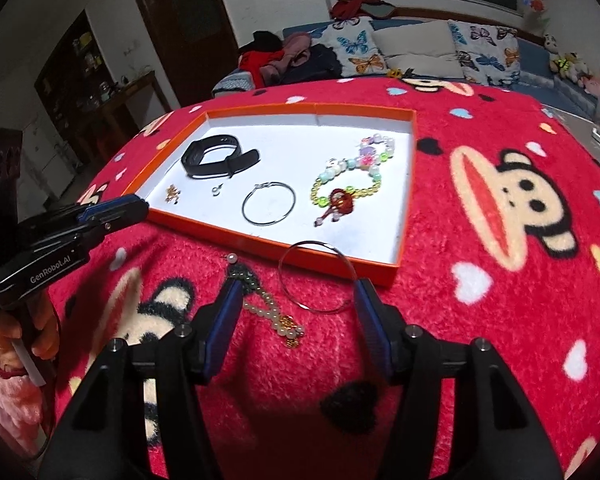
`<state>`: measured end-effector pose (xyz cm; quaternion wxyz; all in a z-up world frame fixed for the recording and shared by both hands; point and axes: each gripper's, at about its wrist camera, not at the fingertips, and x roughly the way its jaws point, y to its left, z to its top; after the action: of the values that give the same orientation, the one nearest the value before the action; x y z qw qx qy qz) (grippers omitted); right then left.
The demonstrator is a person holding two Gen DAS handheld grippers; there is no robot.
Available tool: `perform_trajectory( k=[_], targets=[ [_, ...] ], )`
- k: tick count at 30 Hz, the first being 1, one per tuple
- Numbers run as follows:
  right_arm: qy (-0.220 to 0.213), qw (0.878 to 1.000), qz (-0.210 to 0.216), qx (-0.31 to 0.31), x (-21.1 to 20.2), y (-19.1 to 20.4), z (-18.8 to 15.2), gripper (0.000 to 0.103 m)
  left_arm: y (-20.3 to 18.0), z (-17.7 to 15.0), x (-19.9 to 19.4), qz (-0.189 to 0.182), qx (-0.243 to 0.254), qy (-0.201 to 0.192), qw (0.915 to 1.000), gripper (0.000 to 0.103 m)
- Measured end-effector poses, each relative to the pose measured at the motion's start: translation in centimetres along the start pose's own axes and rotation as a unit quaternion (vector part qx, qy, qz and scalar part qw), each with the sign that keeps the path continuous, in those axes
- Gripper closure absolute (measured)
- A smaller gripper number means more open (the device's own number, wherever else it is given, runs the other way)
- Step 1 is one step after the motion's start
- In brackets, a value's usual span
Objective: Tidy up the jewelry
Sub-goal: 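Lift the silver ring with the left tool while the right tool grasps the second hoop, then carry the ring into the tray with the left tool while the right tool releases the hoop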
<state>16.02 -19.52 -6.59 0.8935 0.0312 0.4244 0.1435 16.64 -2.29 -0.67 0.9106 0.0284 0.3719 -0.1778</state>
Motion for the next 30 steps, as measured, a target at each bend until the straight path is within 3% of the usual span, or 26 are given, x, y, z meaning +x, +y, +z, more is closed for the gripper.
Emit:
perform_trajectory(
  k=[14, 19, 21, 25, 30],
  targets=[
    [0.029, 0.998, -0.018, 0.045, 2.9, -0.1, 0.3, 0.039, 0.0, -0.4, 0.2, -0.005, -0.003, -0.002, 1.0000, 0.084],
    [0.027, 0.997, -0.050, 0.042, 3.5, 0.5, 0.4, 0.039, 0.2, -0.4, 0.4, -0.007, -0.005, -0.001, 1.0000, 0.084],
    [0.026, 0.997, -0.056, 0.048, 3.6, 0.4, 0.4, 0.040, 0.1, -0.5, 0.5, -0.007, -0.004, -0.002, 1.0000, 0.084],
    [0.021, 0.996, -0.073, 0.053, 3.6, 0.2, 0.4, 0.053, 0.2, -0.5, 0.5, -0.008, -0.005, -0.002, 1.0000, 0.084],
    [0.018, 0.996, -0.068, 0.055, 3.5, -0.2, 0.4, 0.053, 0.2, -0.5, 0.5, -0.007, -0.005, -0.003, 1.0000, 0.084]
  ],
)
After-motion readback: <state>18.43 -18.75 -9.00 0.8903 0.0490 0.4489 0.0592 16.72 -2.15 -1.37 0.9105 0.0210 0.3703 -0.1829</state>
